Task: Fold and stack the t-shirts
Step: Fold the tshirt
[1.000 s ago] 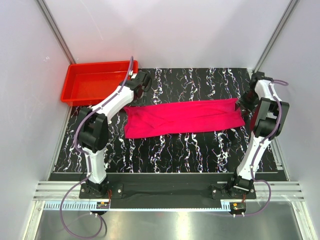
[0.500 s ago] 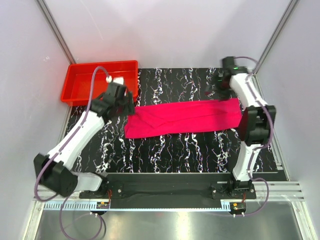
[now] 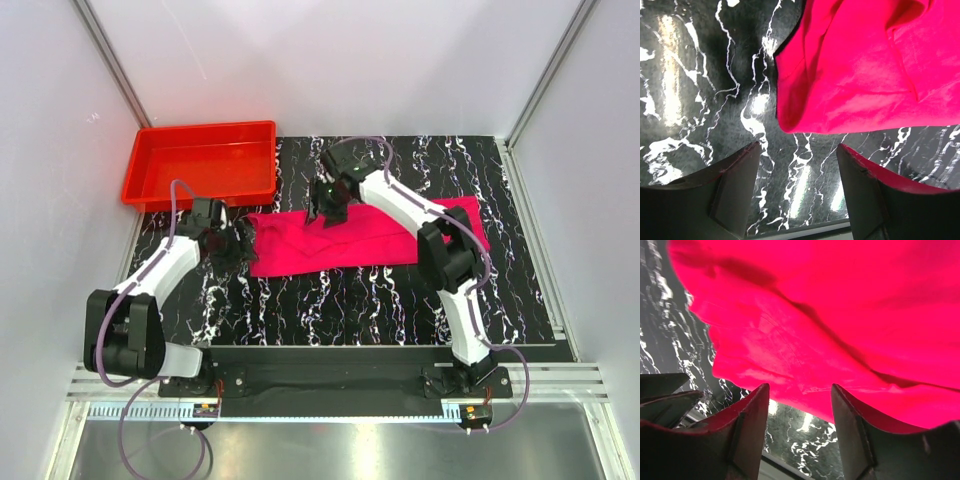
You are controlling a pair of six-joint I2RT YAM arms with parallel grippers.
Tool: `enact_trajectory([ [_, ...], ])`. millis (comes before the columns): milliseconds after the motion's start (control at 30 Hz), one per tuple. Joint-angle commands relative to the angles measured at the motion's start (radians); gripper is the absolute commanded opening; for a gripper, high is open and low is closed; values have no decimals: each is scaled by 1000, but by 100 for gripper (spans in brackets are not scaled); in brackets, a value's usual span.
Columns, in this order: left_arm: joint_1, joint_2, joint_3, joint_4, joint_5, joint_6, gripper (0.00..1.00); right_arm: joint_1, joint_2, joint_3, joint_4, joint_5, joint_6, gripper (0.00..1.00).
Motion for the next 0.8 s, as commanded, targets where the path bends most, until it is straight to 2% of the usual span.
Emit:
enact_trajectory([
  [0,35,6,-30,125,121,-6,67,13,-6,-18,37,10,83,59],
  [133,42,32,-50,197,178,-12,65,19,-17,-73,37,33,97,57],
  [233,45,61,-53,211,169,-15,63,44,-16,-81,25,36,72,48],
  [300,45,86,-53,221,176,-17,63,62,-17,-80,24,50,57,46],
  [600,48,161,-67,241,172,-30,55,148,78,41,-90,132,-21,49],
  [767,49,168,-85,232,150,-26,51,186,130,116,-164,272,-80,56],
])
